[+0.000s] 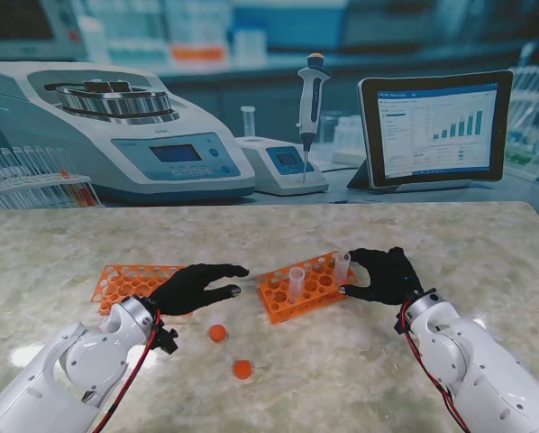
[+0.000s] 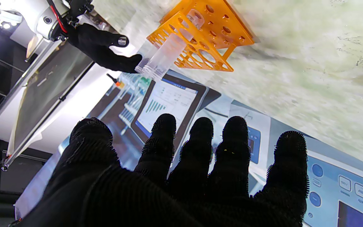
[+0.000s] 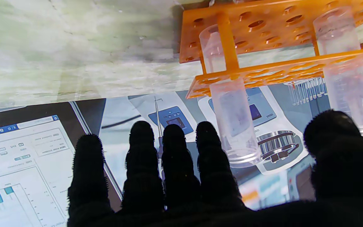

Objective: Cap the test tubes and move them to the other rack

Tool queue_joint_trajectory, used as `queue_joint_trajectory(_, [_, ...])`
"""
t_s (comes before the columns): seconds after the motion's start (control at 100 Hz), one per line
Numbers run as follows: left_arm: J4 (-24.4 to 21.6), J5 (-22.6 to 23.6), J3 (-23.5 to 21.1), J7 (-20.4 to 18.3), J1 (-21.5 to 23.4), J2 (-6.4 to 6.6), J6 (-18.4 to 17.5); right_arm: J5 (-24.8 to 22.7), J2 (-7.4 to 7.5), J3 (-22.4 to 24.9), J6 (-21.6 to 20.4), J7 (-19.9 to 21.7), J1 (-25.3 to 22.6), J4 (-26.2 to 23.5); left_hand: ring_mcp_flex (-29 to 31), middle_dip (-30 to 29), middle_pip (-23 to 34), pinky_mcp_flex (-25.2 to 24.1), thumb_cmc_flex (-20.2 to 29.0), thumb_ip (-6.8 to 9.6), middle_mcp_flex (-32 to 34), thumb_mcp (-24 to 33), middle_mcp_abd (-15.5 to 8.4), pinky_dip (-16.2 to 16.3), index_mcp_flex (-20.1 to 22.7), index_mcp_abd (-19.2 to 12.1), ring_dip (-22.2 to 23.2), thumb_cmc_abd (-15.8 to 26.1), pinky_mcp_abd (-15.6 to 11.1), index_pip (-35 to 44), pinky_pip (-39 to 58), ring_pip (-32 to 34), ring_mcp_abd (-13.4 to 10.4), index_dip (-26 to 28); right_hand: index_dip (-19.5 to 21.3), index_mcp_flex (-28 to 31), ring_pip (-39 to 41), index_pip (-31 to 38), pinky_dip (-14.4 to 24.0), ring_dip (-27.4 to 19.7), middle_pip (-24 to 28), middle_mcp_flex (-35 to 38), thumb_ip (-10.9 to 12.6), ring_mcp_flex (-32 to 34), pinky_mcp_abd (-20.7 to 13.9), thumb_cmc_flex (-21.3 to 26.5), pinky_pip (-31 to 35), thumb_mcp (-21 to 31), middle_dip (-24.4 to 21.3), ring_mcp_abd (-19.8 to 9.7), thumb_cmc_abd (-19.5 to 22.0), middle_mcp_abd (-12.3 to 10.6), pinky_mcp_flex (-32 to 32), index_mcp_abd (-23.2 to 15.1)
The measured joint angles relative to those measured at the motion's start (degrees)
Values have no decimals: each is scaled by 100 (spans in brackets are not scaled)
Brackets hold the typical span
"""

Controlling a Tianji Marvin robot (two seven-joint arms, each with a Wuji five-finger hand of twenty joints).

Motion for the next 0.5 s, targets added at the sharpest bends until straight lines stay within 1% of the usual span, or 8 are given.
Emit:
queue_joint_trajectory(0.07, [0, 2, 2, -4, -4, 1, 0, 17, -2, -85, 6, -40, 73, 78, 0, 0, 0, 0, 0, 0, 0, 0, 0, 0, 0, 0, 0, 0, 0, 0, 0, 0, 0, 0, -1, 0, -10, -1, 0, -4, 0, -2, -7, 0, 0, -113, 0, 29, -2, 3, -3, 2, -5, 9])
queue_joint_trajectory(0.13, [1, 3, 4, -8, -6, 2, 0, 41, -5, -161, 7, -51, 139, 146, 0, 0, 0, 0, 0, 0, 0, 0, 0, 0, 0, 0, 0, 0, -1, 0, 0, 0, 0, 0, -2, 0, -112, -1, 0, -6, -38, -63, -9, -66, -1, -113, 0, 69, -11, 7, -111, 9, -9, 22])
queue_joint_trajectory(0.19, [3, 6, 6, -12, -10, 3, 0, 60, -10, -229, 8, -66, 202, 206, 0, 0, 0, -2, 0, 0, 0, 0, 0, 0, 0, 0, 0, 0, -1, 0, 0, 0, 0, 0, -3, 0, -118, -1, 0, -59, -53, -63, -11, -66, -1, -116, 0, 61, -15, 7, -118, 58, -14, 25])
queue_joint_trajectory(0.28, [8, 8, 9, -19, -16, 4, 0, 78, -18, -332, 37, -106, 282, 277, 0, 0, 0, -2, 0, 0, 0, 0, 0, 0, 0, 0, 0, 0, -1, 0, 0, 0, -1, 0, -3, 0, -132, -1, 0, -70, -57, -65, -14, -119, -1, -164, 0, 110, -44, 10, -119, 59, -32, 45])
queue_joint_trajectory(0.5, [18, 13, 9, -29, -24, 8, -10, 117, -55, -644, 138, -395, 503, 544, 0, 0, 0, -3, 0, 0, 0, 0, 0, 0, 0, 0, 0, 0, -16, 0, -1, 0, -1, 0, -4, 0, -130, -2, -1, -73, -59, -66, -15, -119, -1, -164, 0, 166, -59, 10, -188, 60, -36, 46])
